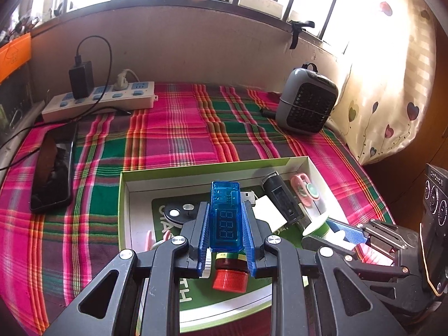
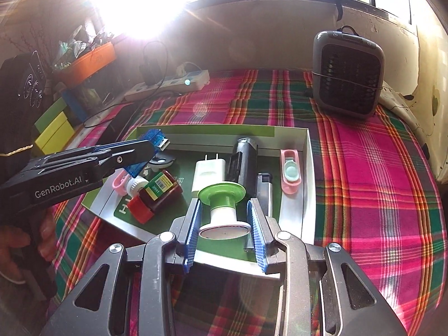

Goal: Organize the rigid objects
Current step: 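Lift and carry the blue meter with the left gripper while the right gripper carries the spool over the box, then lower and open the left gripper in the box while the right gripper releases the spool inside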

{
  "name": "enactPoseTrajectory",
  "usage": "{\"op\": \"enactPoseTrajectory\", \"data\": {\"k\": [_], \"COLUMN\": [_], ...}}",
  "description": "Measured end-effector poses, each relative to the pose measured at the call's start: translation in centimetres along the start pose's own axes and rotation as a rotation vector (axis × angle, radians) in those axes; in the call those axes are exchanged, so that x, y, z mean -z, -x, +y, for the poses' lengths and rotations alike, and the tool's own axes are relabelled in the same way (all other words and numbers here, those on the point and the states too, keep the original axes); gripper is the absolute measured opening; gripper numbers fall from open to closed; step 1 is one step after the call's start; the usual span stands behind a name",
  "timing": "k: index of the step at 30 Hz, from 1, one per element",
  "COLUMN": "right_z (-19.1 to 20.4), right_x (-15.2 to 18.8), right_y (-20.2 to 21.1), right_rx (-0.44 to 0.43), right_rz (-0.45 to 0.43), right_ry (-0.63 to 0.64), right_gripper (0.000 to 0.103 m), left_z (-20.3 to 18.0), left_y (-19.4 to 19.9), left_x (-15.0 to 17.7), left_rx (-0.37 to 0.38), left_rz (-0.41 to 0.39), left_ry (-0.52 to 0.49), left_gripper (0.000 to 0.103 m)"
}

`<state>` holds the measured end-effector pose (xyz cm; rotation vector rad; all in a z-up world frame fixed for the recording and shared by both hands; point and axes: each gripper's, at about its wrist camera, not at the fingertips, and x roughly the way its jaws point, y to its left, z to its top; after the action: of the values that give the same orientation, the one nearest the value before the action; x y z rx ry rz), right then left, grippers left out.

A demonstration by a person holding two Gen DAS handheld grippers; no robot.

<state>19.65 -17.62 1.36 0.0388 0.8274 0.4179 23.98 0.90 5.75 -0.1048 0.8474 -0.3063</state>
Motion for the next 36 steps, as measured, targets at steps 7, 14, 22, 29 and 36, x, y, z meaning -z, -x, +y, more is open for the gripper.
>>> {"op": "enactPoseTrajectory", "data": {"k": [7,14,22,29,36], "right_z": [-0.1,0.2,0.1,0.1,0.3], "right_x": [0.0,-0.1,-0.1,0.0,0.0], "right_y": [-1.1,-1.7,-2.2,-2.4,-2.7], "right_rx": [-0.011,-0.018,-0.022,-0.026,-0.031], "right_rz": [0.025,0.038,0.053,0.061,0.071], "right_ry": [0.007,0.024,0.030,0.042,0.047], "right_gripper": [0.035,0.035,0.035,0.035,0.035], "left_z": [0.3,0.2,0.0,0.0,-0.1], "left_y": [-1.7,-2.9,-3.7,-3.9,-3.8], "left_x": [-0.5,-0.6,-0.5,-0.4,-0.5], "left_rx": [-0.005,-0.006,-0.008,-0.010,-0.005], "left_rz": [0.023,0.044,0.058,0.068,0.065], "left_ry": [-0.008,-0.014,-0.022,-0.020,-0.016], "left_gripper": [0.021,0.021,0.021,0.021,0.021]}}
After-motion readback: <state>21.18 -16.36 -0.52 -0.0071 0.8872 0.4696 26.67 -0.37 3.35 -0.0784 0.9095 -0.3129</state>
